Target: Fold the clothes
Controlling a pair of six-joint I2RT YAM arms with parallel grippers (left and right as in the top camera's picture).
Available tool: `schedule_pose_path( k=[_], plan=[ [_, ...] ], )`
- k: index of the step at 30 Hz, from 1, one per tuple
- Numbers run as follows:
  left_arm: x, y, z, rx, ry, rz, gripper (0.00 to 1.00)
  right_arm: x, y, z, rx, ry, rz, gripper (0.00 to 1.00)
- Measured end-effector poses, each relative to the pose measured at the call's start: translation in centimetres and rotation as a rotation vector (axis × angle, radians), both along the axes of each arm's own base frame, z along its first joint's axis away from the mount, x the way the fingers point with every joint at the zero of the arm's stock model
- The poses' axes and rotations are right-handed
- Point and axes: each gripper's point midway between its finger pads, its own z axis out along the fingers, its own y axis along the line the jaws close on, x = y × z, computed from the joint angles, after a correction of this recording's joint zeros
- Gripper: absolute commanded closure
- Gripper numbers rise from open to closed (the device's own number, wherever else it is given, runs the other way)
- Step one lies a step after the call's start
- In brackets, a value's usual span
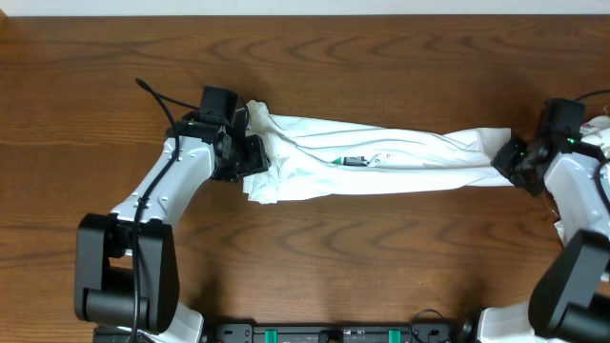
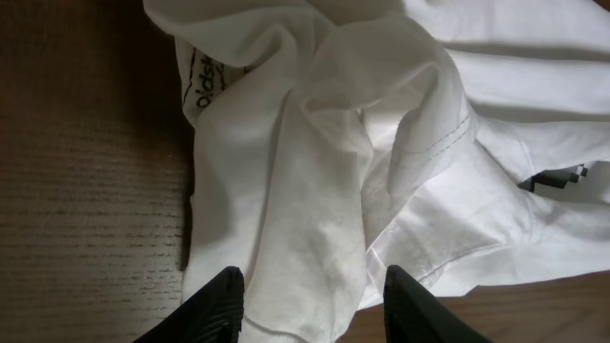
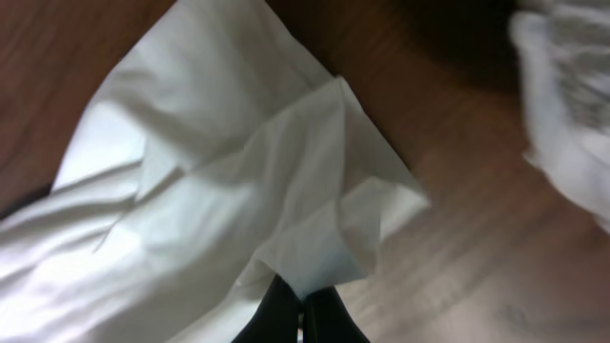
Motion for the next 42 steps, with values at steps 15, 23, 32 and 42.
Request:
schedule_pose_path(
  k=[15, 23, 32, 42],
  plan=[
    [-0.2, 0.9, -0.3, 0.051, 0.009, 0.005, 0.52, 4.3, 0.0, -1.3, 0.050, -0.135, -0.017, 0.97],
    [-0.2, 0.9, -0.4, 0.056, 0.006, 0.000, 0.52, 5.4, -0.3, -1.3, 0.065, -0.182, -0.077, 0.93],
    [-0.2, 1.1, -0.4, 0.064, 0.005, 0.002, 0.52, 6.2, -0.7, -1.9, 0.110, -0.210, -0.202, 0.82],
    [-0.2, 1.3, -0.5, 0.078, 0.002, 0.002, 0.51, 10.3, -3.0, 1.1, 0.049, -0.432, -0.196, 0.45]
  ],
)
